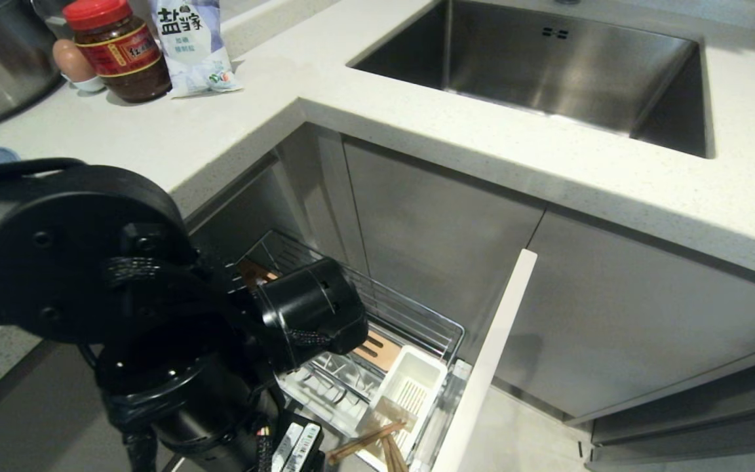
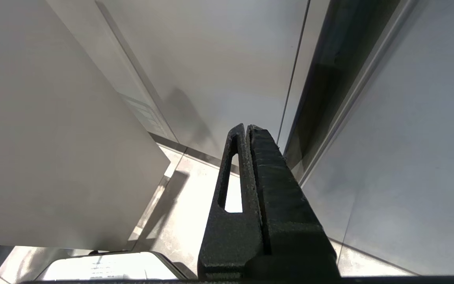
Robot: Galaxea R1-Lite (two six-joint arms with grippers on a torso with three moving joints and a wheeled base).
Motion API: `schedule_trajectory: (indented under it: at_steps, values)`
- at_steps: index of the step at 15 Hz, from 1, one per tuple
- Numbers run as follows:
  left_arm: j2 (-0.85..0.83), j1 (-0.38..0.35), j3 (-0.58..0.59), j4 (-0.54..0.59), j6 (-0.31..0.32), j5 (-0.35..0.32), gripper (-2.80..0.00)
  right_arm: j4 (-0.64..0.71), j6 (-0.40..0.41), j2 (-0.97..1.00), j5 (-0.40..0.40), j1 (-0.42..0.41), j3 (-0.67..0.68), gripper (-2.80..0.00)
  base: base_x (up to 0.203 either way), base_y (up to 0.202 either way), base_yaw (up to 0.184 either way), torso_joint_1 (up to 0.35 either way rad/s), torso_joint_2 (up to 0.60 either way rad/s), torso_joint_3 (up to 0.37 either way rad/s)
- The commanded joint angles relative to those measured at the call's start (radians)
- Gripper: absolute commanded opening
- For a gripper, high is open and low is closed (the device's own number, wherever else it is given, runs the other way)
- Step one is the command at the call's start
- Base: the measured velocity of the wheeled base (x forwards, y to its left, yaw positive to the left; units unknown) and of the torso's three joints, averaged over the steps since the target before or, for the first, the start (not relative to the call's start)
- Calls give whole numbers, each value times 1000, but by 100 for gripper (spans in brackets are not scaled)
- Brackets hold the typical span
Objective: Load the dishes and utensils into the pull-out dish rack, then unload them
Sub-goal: Take the chopsticks out of the cupboard
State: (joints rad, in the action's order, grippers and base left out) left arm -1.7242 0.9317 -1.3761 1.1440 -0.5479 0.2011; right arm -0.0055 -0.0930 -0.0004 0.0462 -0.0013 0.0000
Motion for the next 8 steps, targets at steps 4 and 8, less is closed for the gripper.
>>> schedule_trajectory:
  at_steps: [4, 8]
  values:
    - [-156, -75, -72, 139, 159, -219, 0, -1, -1, -4, 0, 1, 0, -280, 0, 0, 0, 0, 0, 0]
    - [-261, -115, -94, 153, 174, -248, 0, -1, -1, -4, 0, 0, 0, -280, 0, 0, 0, 0, 0, 0]
